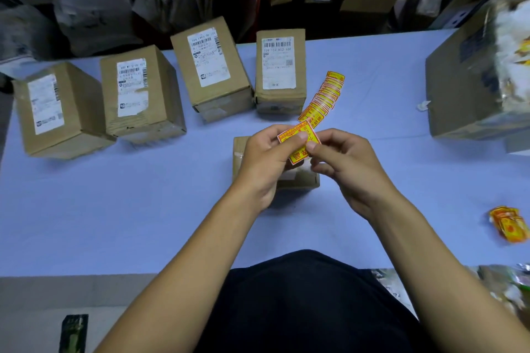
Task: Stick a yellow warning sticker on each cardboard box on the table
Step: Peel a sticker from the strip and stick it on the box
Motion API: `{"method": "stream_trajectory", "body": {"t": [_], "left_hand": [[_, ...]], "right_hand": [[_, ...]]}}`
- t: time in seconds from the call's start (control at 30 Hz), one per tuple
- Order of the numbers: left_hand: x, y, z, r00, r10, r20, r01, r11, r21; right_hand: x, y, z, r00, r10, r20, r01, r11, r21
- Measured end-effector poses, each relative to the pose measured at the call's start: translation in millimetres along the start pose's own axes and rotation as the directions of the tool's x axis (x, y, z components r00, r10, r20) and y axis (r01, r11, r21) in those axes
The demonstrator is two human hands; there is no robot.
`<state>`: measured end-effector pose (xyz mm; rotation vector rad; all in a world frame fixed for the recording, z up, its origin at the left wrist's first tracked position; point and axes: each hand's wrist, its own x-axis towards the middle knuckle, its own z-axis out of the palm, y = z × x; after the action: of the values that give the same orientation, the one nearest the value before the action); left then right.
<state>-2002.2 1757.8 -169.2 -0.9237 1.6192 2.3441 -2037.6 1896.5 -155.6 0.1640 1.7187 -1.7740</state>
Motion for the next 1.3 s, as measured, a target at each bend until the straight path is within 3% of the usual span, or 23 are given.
{"method": "stream_trajectory", "body": {"t": [0.2, 0.53, 0.97, 1.3], "left_hand": [[-17, 10, -15, 0.998, 0.047, -0.036, -0.048, 0.998, -0.034], [-36, 27, -17, 0.990, 0.112, 0.087, -0.104, 0.991, -0.087], [-43, 48, -23, 0.962, 0.028, 0.273, 0.002, 0.994, -0.108], [-48, 53, -17, 0.962, 0.004, 0.273, 0.026, 0.994, -0.108]], "right_hand": [[-18, -8, 2, 0.999, 0.036, 0.011, -0.036, 0.999, 0.007], [-26, -20, 14, 0.989, -0.056, 0.136, 0.051, 0.998, 0.037], [-29, -27, 14, 0.950, -0.172, 0.259, 0.155, 0.984, 0.083], [-36, -18, 22, 0.929, -0.336, 0.155, 0.346, 0.938, -0.037]]}}
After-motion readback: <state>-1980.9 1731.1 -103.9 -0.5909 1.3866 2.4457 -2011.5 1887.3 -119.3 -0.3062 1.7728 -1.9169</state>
